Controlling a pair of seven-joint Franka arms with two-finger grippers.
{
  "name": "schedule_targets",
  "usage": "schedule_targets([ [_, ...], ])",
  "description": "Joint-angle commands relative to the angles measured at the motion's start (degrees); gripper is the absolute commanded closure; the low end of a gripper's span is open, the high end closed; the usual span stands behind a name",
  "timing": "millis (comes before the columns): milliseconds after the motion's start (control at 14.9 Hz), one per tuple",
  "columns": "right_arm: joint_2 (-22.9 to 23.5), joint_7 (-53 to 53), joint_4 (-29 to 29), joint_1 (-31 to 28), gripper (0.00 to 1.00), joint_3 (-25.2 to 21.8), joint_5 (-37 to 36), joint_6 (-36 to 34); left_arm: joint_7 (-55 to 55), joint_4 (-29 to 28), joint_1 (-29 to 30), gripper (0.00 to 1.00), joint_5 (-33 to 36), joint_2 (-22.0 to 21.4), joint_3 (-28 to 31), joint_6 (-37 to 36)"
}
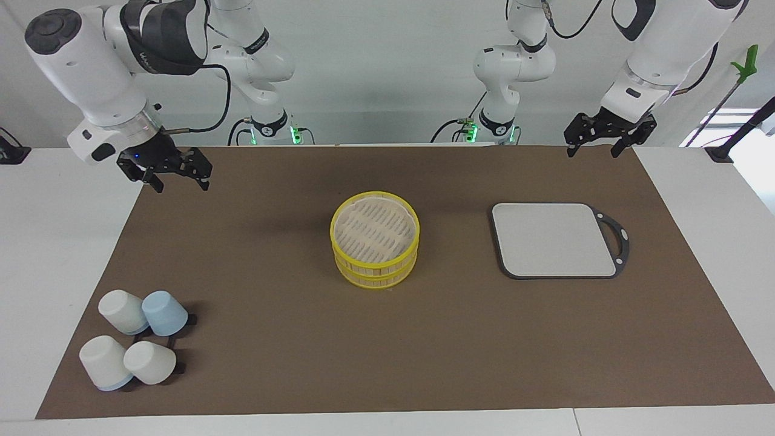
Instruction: Place bun in steamer
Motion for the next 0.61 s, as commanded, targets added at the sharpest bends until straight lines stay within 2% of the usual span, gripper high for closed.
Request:
schedule_targets([
  [0,0.54,-1.51,0.39,-1.45,0.0,0.85,-0.47,0.63,0.35,-0.94,0.18,0.0,-0.69,-0.98,0.17,0.77],
  [538,0.45,-5.29,0.48,-1.63,0.0,0.94,-3.02,-0.07,0.35,-0.94,0.18,0.0,-0.69,-0.98,0.08,0.77],
])
